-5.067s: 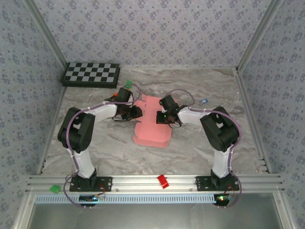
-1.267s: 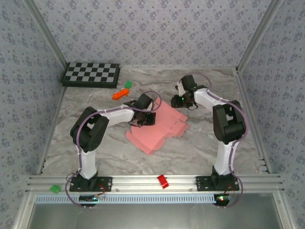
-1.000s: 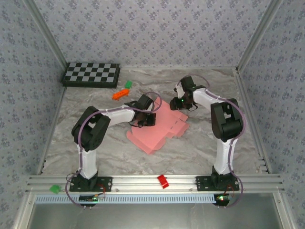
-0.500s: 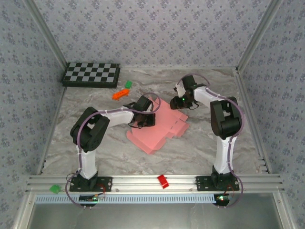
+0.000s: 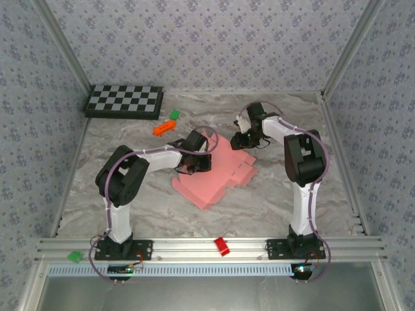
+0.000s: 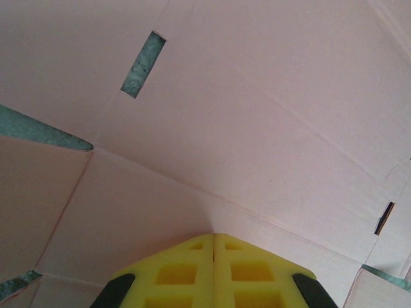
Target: Fold the paper box
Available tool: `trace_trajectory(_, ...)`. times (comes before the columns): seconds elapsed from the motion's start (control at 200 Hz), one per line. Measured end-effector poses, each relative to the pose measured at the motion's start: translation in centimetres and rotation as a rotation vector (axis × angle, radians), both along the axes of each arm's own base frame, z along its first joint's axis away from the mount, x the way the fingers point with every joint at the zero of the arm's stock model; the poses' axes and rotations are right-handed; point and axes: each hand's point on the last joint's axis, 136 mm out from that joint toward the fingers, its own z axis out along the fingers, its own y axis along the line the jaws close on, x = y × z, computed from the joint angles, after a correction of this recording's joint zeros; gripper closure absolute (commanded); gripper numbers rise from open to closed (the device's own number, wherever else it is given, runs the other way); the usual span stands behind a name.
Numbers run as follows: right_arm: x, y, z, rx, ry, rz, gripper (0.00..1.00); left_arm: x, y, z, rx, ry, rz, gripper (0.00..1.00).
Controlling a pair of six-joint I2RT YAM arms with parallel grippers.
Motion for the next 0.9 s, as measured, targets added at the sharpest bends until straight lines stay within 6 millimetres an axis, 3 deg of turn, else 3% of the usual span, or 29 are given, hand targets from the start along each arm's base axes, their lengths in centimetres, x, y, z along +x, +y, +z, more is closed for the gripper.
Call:
trace_trajectory(0.21, -0.2, 0.1, 0.2, 0.004, -0.009, 0.032, 0.70, 0.0, 0.0, 0.0, 0.002, -0.002, 0.000, 1.00)
trace_trajectory(0.425, -0.3, 0.2, 2.0, 0.007, -0.058, 0.072, 0.85, 0.0, 0.0, 0.0, 0.002, -0.002, 0.001, 1.00)
trace_trajectory(0.9, -1.1, 0.7, 3.6, -0.027, -0.128, 0.155, 1.00, 0.0, -0.1, 0.1, -0.001, 0.001, 0.006, 1.00)
